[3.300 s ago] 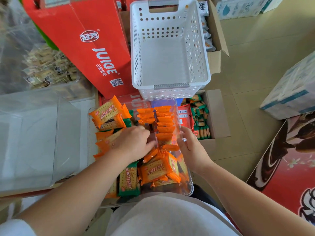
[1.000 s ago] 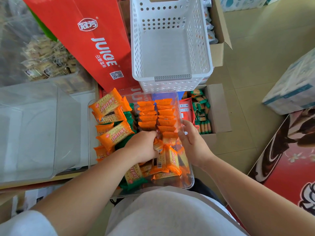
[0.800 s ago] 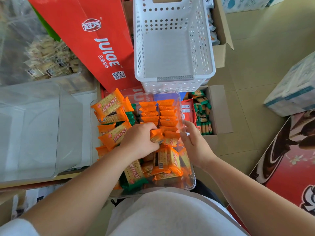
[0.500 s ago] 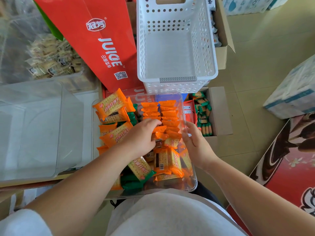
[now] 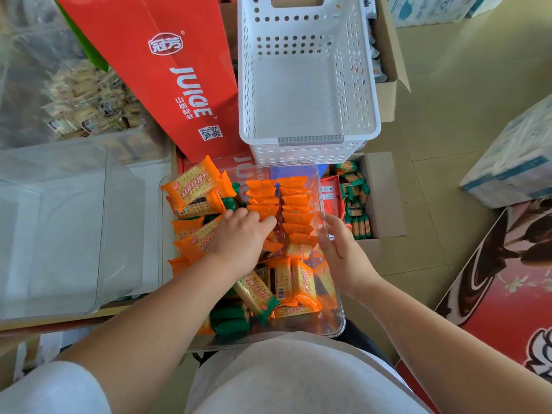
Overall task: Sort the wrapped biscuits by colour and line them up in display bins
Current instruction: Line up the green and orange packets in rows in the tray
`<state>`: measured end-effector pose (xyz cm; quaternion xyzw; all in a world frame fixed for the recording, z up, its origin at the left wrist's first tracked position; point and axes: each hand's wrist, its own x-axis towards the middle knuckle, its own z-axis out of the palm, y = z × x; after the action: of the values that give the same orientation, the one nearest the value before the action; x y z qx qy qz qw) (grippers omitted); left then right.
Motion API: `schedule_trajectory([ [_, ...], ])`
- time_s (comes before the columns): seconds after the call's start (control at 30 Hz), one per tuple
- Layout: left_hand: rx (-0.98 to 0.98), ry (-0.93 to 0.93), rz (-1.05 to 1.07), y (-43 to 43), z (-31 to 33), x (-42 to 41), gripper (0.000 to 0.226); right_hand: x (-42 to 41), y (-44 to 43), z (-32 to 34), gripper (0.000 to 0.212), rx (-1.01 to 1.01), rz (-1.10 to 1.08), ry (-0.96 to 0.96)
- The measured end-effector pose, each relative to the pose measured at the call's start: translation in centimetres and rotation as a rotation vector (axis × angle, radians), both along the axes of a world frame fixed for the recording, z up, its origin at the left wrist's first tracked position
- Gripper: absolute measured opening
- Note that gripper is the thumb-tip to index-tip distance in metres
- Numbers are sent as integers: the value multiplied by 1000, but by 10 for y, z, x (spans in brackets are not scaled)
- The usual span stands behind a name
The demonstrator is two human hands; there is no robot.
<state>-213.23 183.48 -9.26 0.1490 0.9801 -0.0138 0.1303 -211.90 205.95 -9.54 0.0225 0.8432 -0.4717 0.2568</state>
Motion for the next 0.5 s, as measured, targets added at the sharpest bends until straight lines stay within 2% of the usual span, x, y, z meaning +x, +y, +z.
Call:
schedule_trajectory([
  [0.07, -42, -31, -17, -1, 1, 3, 54, 0, -1, 0, 46, -15, -4, 2],
  [0.2, -53, -62, -22, 0, 1, 2, 43, 0, -1, 1, 47, 1, -3, 9],
  [0.3, 39, -73, 16, -2, 0, 0, 43, 0, 0, -1, 45, 2, 0, 15],
  [0.37, 95, -33, 50, -3, -2, 2, 43, 0, 0, -1, 43, 8, -4, 23],
  [0.5, 29, 112, 36, -5, -8, 8, 41, 1, -1, -1, 44, 10, -7, 24],
])
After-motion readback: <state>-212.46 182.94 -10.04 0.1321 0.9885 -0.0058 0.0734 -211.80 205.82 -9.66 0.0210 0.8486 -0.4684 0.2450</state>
